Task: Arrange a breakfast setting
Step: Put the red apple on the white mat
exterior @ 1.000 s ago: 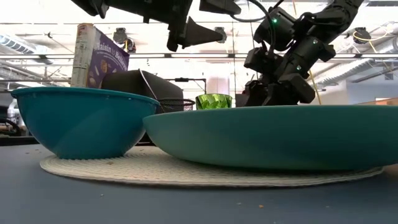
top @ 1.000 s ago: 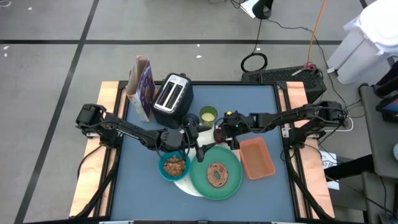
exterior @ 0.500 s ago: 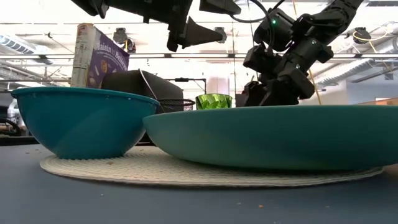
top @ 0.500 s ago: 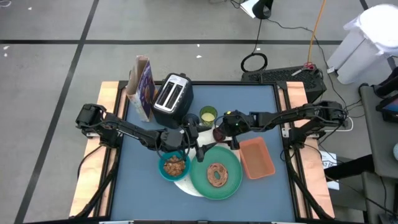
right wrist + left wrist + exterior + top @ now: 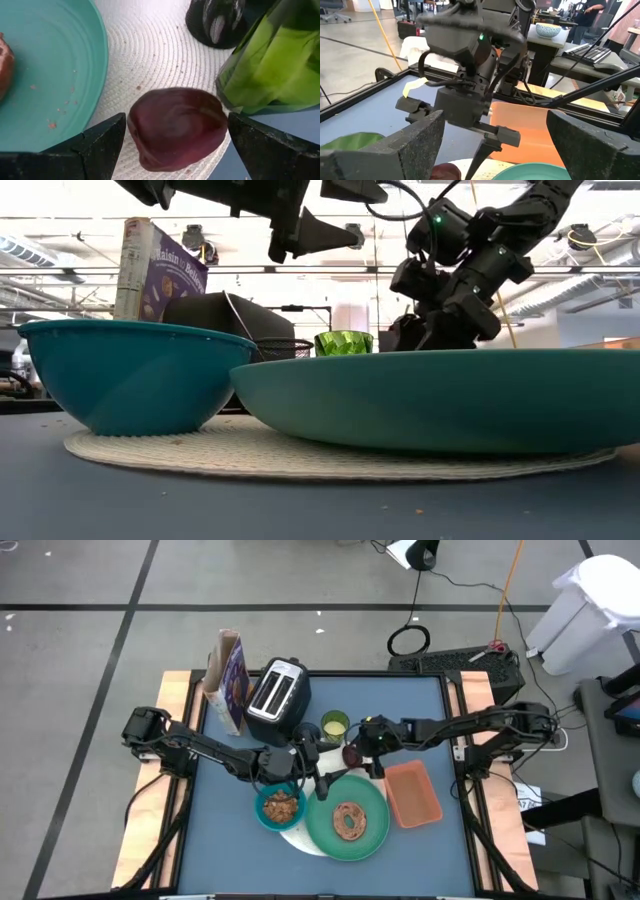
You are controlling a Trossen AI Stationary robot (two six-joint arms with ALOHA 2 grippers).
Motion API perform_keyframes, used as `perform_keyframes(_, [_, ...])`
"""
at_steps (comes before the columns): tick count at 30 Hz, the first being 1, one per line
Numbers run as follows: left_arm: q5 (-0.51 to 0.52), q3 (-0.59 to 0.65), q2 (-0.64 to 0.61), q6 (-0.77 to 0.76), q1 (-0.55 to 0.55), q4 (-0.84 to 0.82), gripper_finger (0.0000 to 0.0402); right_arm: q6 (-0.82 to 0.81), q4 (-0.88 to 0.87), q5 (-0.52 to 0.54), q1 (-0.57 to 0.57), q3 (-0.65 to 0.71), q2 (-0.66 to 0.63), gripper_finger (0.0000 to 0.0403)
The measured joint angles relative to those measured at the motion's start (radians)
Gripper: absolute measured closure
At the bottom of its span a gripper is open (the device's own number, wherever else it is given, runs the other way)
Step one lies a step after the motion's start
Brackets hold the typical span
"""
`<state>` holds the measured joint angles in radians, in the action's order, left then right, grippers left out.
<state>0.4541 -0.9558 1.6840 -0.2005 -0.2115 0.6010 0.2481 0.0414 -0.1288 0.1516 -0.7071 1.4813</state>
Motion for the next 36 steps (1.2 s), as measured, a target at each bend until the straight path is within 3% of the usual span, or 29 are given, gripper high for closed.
perform_keyframes(10, [0.000, 0.000, 0.000, 0.000, 0.000, 0.000, 0.0048, -0.021, 0.029, 0.000, 0.000, 0.000, 0.040, 0.0065])
perform_keyframes(25, [0.000, 0.000, 0.000, 0.002, 0.000, 0.000, 0.0048, -0.026, 0.043, -0.002, 0.000, -0.001, 0.039, 0.0165])
perform_keyframes(36, [0.000, 0.000, 0.000, 0.002, 0.000, 0.000, 0.0048, -0.027, 0.020, -0.004, 0.011, 0.000, 0.020, 0.0182])
